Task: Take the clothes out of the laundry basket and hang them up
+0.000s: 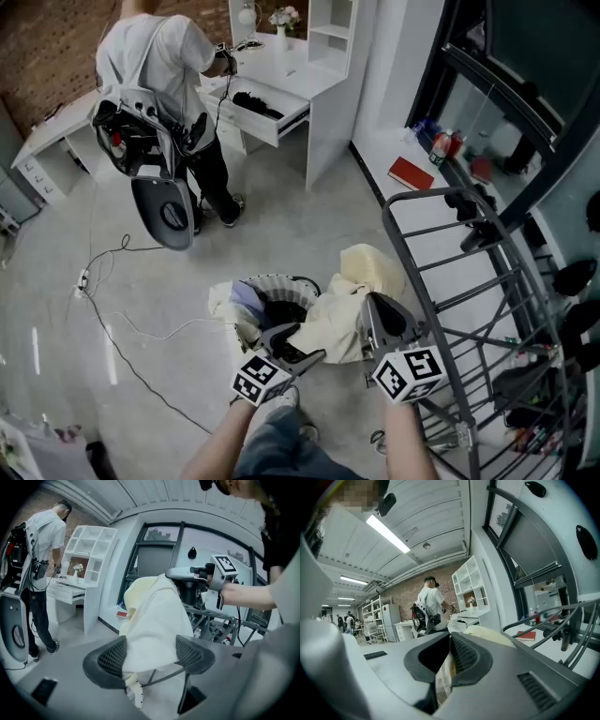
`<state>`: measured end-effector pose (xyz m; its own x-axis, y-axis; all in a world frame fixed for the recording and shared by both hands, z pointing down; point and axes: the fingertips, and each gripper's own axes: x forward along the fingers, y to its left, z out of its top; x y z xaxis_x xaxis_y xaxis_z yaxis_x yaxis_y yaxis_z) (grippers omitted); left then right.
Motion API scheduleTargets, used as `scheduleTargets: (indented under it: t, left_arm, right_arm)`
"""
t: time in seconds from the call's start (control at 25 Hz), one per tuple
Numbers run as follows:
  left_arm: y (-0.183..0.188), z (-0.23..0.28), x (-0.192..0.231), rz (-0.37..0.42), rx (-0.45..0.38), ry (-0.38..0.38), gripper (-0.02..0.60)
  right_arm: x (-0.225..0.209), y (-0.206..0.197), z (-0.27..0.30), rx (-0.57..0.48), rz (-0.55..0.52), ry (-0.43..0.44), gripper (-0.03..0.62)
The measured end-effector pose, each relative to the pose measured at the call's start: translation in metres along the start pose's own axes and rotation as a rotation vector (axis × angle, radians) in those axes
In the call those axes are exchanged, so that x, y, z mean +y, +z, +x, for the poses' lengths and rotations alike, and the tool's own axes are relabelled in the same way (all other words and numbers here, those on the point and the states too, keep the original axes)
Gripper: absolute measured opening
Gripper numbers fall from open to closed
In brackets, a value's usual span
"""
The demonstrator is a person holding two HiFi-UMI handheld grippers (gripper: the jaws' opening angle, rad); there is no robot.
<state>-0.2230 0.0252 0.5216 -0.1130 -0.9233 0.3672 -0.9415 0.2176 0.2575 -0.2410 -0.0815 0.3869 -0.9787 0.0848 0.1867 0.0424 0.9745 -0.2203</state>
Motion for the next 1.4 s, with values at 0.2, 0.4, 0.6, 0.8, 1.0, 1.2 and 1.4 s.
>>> scheduleTargets:
  t: [0.2,0.4,0.6,0.8,1.0,1.2,1.4]
  left_arm:
    - [-0.012,0.014,-0.006,0.018,0.061,-0.022,0.221]
    - [-0.014,0.021,-0.014,0.042,0.086,-0.031,0.068]
    - [-0.008,0.017,-0.008,0.044,0.078,0.016,0.046]
    - [0.006,-0.002,0.008,0.034,0.033,0.106,0.043]
    - [0.036,-0.029,0.024,0.036,-0.049,0.208,0.041]
    - [0.09,-0.057,0.036,0.073,-0.148,0.28,0.04]
    - [0.144,-0.079,0.034,0.125,-0.245,0.315,0.04]
  right_arm:
    - [-0.003,-0.001,-0.005,-0.01,0.015,-0.012,0.014]
    - [-0.005,0.003,-0.012,-0.02,0.018,-0.024,0.014]
    - [-0.007,0.003,-0.017,-0.034,0.019,-0.034,0.014]
    - [-0.008,0.006,-0.028,-0.041,0.033,-0.075,0.014]
    - [-0.005,0.003,-0.04,-0.057,0.038,-0.095,0.014]
    - [0.0,0.014,-0.045,-0.067,0.034,-0.115,0.014]
    - [0.009,0.027,-0.05,-0.109,-0.028,-0.089,0.014]
